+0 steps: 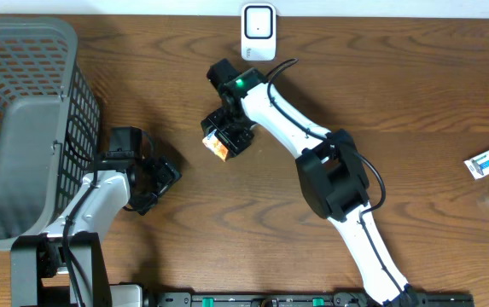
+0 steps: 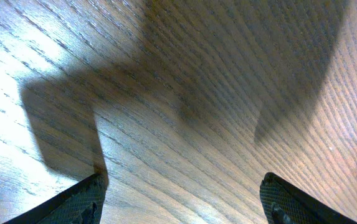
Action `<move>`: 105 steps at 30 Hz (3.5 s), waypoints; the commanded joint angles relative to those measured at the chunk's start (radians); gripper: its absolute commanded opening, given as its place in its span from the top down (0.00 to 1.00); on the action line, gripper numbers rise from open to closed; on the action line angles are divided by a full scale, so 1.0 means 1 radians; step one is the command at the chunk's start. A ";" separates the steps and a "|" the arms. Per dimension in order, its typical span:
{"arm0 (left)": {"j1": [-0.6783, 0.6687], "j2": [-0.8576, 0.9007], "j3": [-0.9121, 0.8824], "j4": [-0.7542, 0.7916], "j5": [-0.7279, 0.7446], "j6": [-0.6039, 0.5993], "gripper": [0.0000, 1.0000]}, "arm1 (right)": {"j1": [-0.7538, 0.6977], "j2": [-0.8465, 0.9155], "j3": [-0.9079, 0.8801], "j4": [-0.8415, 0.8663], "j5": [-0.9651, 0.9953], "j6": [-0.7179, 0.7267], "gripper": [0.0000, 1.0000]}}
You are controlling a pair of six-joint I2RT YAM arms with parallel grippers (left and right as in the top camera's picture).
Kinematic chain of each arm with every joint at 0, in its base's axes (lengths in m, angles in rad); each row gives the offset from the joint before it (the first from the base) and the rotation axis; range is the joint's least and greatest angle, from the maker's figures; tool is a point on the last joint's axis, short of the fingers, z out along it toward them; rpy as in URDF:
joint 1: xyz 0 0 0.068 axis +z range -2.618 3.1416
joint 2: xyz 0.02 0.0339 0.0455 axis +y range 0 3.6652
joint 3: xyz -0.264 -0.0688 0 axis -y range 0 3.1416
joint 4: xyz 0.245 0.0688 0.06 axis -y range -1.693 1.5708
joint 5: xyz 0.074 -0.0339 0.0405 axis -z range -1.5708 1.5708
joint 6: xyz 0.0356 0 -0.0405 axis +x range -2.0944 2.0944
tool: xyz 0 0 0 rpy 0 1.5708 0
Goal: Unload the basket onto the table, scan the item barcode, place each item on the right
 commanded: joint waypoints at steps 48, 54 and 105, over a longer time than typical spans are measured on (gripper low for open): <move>0.024 0.118 -0.125 -0.042 -0.182 0.014 0.18 | -0.163 -0.024 -0.015 -0.605 -0.966 -1.071 0.34; 0.024 0.118 -0.125 -0.042 -0.182 0.014 0.18 | -0.206 -0.059 -0.015 -0.605 -0.860 -1.098 0.25; 0.024 0.118 -0.125 -0.042 -0.182 0.014 0.18 | 0.054 -0.100 -0.014 -0.299 0.097 -0.217 0.01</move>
